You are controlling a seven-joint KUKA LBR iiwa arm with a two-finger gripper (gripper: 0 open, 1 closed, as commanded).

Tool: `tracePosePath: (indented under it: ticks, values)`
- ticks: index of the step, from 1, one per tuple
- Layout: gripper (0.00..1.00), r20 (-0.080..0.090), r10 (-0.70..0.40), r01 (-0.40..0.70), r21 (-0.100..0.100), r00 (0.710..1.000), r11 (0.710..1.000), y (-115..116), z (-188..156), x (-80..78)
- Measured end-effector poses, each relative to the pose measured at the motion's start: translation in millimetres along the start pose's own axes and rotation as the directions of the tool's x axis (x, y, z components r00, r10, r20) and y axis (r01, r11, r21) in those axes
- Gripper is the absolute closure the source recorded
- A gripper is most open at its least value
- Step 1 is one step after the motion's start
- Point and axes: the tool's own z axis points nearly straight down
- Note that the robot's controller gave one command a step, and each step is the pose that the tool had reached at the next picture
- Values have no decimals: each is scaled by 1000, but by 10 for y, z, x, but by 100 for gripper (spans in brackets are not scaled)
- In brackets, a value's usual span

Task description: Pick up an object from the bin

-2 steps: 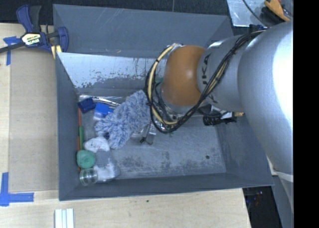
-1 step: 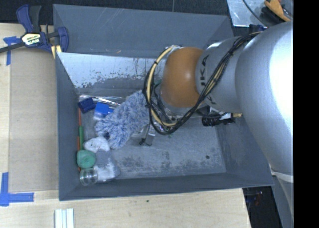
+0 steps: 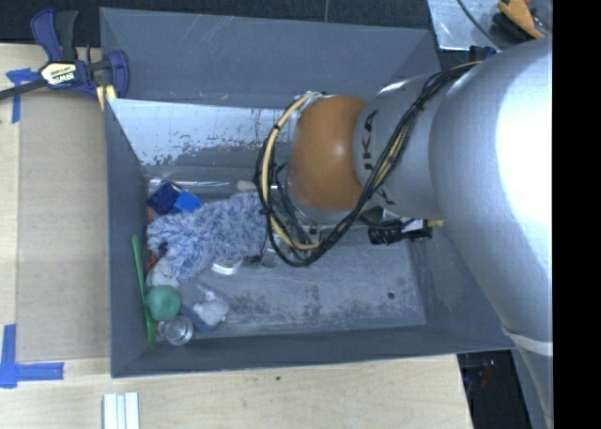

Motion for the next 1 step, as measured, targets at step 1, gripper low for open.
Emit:
tracePosePath:
  ticks: [1]
  values:
    - [100, 0, 0, 0, 0, 1000, 1000, 0, 0, 0]
